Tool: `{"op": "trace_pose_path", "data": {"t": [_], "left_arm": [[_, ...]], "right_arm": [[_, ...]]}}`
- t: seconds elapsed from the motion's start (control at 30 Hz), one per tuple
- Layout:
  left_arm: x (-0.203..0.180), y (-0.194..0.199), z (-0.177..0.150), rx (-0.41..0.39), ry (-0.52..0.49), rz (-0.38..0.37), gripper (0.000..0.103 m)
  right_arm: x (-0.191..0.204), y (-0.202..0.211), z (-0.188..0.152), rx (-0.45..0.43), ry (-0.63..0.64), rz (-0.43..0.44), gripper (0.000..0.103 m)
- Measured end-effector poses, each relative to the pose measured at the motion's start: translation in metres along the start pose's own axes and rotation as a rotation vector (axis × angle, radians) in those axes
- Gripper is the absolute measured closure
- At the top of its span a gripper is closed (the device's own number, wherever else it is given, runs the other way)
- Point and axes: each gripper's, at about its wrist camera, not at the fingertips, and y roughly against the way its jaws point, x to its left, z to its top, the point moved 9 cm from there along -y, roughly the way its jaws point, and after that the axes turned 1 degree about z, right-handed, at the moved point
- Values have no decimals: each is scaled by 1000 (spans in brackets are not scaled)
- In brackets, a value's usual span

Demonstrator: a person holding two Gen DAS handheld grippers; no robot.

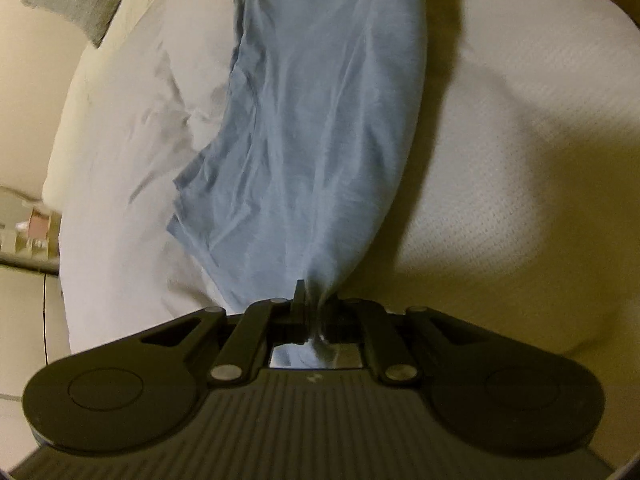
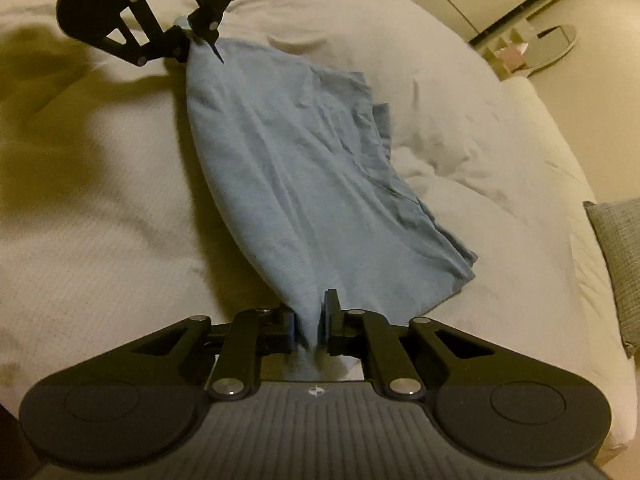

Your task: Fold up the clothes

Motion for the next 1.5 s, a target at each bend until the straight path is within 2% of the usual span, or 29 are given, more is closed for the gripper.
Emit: {"op": "trace_pose_path", "data": {"t": [0.1,0.17,0.33,0.5,0.63,0.77,0.97,1.13,1.27,1.33,1.43,1.5], "left_arm": [[-2,-2,-9,4,5,-5,94],[2,-5,-8,-8,10,-13,99],[-2,2,-7,-40,12,-9,100],[-7,3,-9,-50,-4,27,99],[-7,4,-13,-62,-43,63,94],[-9,-1,-17,-54,-46,53,97],[-22,-2,-19,-46,-101,86,100],[-34,-1,-18,-42,-167,129,100],[-30,-3,-21,-47,-89,119,98],[-27,-3,-24,-51,-45,114,91],[-19,-5,-43,6,24,110,86],[-12,4,-56,10,53,125,85]], "right_arm": [[2,-3,-4,9,23,-10,96],[1,-7,-5,18,31,-11,99],[-3,-14,-9,41,28,-28,99],[8,-7,-10,43,64,-60,94],[14,-1,-12,45,78,-92,90],[13,-3,-21,60,47,-75,103],[5,2,-31,58,36,-75,103],[17,-6,-38,75,66,-61,103],[21,-8,-43,80,62,-77,103],[21,-7,-46,90,62,-88,103],[18,-2,-54,127,52,-113,103],[16,9,-53,125,18,-128,101]]}}
